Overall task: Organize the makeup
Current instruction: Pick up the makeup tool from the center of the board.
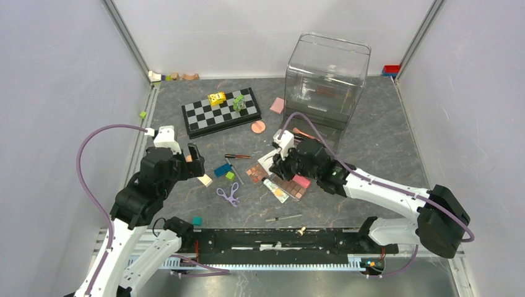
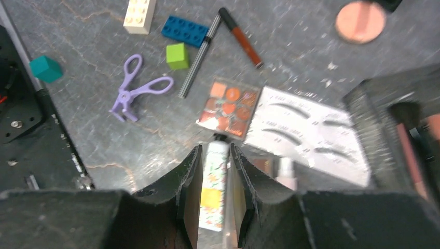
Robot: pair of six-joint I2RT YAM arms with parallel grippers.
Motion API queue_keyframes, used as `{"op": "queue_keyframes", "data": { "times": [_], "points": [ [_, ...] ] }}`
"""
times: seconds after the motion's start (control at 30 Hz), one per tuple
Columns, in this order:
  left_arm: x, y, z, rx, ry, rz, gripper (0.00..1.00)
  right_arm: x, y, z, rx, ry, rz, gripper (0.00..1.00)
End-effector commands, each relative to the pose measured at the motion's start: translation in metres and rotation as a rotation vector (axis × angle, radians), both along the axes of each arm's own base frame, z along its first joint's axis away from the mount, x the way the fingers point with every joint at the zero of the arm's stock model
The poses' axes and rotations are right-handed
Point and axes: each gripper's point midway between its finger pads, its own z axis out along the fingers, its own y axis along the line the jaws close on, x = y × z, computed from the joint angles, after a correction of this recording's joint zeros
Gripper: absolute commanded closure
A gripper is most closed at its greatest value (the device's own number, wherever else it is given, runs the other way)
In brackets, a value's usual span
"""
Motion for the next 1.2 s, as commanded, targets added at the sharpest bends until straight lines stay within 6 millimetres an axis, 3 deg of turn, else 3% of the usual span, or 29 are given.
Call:
{"op": "queue_keyframes", "data": {
  "times": [0.0, 0.23, 0.4, 0.53, 0.67, 0.73, 0.83, 0.93, 1.0, 1.03, 1.17],
  "points": [
    [0.007, 0.002, 0.007, -0.008, -0.035, 0.028, 0.00, -0.013, 0.007, -0.009, 0.092, 0.126, -0.145, 0.69],
    [0.009, 0.002, 0.005, -0.003, -0.026, 0.031, 0.00, -0.037, -0.013, -0.034, 0.093, 0.259, -0.238, 0.69],
    [0.010, 0.004, 0.003, 0.005, -0.014, 0.045, 0.00, -0.044, -0.032, -0.035, 0.071, 0.246, -0.262, 0.68],
    [0.010, 0.006, 0.003, 0.009, -0.011, 0.056, 0.00, -0.046, -0.027, -0.035, 0.034, 0.244, -0.213, 0.67],
    [0.009, 0.009, 0.005, 0.004, -0.023, 0.067, 0.00, -0.047, 0.004, -0.028, 0.018, 0.235, -0.158, 0.63],
    [0.008, 0.011, 0.008, 0.001, -0.033, 0.076, 0.00, -0.048, 0.027, -0.020, 0.021, 0.218, -0.130, 0.55],
    [0.004, 0.017, 0.013, -0.005, -0.060, 0.102, 0.00, -0.053, 0.067, -0.019, 0.014, 0.217, -0.091, 0.52],
    [-0.001, 0.024, 0.021, -0.018, -0.101, 0.131, 0.00, -0.059, 0.107, -0.025, -0.001, 0.231, -0.055, 0.48],
    [-0.004, 0.028, 0.024, -0.024, -0.119, 0.146, 0.00, -0.064, 0.127, -0.035, -0.045, 0.241, -0.044, 0.34],
    [-0.005, 0.029, 0.024, -0.026, -0.124, 0.150, 0.00, -0.065, 0.138, -0.039, -0.062, 0.240, -0.042, 0.32],
    [-0.006, 0.030, 0.025, -0.027, -0.128, 0.152, 0.00, -0.068, 0.162, -0.056, -0.118, 0.244, -0.077, 0.28]
  ]
}}
